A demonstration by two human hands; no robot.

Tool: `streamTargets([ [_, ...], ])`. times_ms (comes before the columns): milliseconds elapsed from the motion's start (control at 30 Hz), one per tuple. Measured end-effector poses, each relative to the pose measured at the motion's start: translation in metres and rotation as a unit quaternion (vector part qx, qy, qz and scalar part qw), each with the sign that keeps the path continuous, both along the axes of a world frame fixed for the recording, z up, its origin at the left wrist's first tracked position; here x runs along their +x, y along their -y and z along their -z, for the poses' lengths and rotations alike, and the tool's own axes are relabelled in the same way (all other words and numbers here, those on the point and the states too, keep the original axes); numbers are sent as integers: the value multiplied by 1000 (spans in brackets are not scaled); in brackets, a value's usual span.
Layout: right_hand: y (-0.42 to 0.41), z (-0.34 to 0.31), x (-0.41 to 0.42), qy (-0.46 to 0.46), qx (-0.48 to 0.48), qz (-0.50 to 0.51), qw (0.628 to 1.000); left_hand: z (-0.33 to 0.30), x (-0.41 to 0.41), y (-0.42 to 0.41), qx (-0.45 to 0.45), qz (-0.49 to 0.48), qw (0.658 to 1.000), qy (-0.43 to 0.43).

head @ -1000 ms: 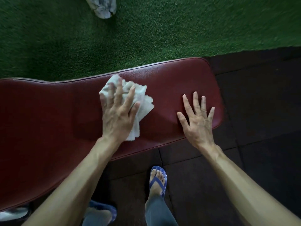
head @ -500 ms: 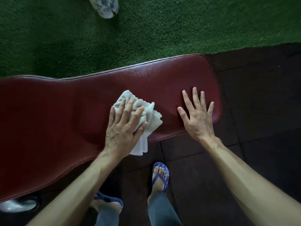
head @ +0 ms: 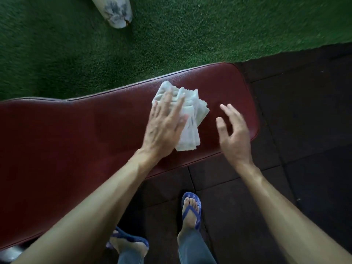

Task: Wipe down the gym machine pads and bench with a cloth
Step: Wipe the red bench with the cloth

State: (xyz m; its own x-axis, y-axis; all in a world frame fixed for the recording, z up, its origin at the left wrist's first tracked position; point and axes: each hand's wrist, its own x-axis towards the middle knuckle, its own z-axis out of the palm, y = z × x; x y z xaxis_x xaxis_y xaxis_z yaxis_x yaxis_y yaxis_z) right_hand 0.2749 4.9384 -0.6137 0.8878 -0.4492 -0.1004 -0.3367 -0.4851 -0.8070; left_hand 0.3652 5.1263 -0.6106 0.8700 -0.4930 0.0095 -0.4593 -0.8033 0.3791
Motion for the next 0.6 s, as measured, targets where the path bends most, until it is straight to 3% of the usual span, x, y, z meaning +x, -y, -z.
streamTargets([
  [133,-52,-2,37,13,-37,-25,999,7,12,-61,83,-132,987,47],
  [233,-95,4,61,22,-90,-24,995,19,11,-72,139,-134,980,41],
  [333,-118,14,62,-32,-198,-32,979,20,13,-72,139,-134,980,40],
  [500,-79,24,25,-24,-283,-101,954,18,13,-72,125,-141,981,33],
  [600,-24,31,13,-38,-268,-48,961,18,14,-71,128,-137,982,19],
])
